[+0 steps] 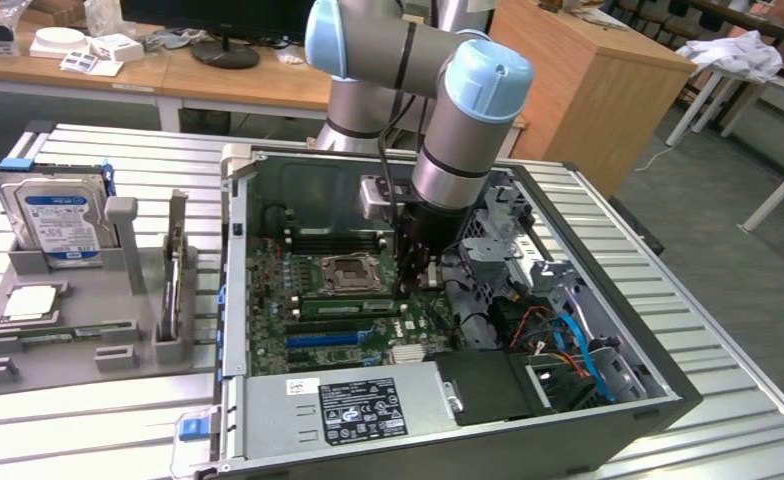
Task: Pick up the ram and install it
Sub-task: 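Press down the ram until it locks into place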
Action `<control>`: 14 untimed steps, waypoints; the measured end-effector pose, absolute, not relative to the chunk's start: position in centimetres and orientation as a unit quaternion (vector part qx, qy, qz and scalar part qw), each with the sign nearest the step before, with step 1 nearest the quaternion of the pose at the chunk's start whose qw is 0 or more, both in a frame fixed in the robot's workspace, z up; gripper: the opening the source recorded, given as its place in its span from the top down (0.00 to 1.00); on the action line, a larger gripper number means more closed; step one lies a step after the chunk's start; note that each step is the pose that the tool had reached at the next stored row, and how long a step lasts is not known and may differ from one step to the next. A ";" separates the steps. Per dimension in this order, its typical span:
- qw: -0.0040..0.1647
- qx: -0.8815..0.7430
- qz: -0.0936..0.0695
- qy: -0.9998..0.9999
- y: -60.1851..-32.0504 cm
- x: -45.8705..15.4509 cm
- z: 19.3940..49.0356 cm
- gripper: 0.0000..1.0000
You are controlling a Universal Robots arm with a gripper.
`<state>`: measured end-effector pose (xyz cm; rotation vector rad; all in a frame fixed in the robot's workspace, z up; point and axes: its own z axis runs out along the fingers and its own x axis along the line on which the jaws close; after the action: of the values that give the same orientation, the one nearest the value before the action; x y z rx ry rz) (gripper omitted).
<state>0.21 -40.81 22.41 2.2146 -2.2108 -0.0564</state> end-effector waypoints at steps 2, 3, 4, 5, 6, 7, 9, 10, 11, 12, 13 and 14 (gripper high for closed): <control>0.006 0.708 -0.018 -0.706 -40.8 0.2 22.4 0.89; 0.006 0.708 -0.018 -0.706 -40.8 0.2 22.4 0.89; 0.006 0.708 -0.018 -0.706 -40.8 0.2 22.4 0.89; 0.006 0.708 -0.018 -0.706 -40.8 0.2 22.4 0.89; 0.006 0.708 -0.018 -0.706 -40.8 0.2 22.4 0.89; 0.006 0.708 -0.018 -0.706 -40.8 0.2 22.4 0.89; 0.006 0.708 -0.018 -0.706 -40.8 0.2 22.3 0.89; 0.006 0.708 -0.018 -0.706 -40.8 0.2 22.3 0.89; 0.006 0.708 -0.018 -0.706 -40.8 0.2 22.3 0.89; 0.006 0.708 -0.018 -0.706 -40.8 0.2 22.3 0.89; 0.006 0.708 -0.018 -0.706 -40.8 0.2 22.3 0.89; 0.006 0.708 -0.018 -0.706 -40.8 0.2 22.3 0.89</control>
<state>0.21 -40.81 22.33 2.2146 -2.2108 -0.0563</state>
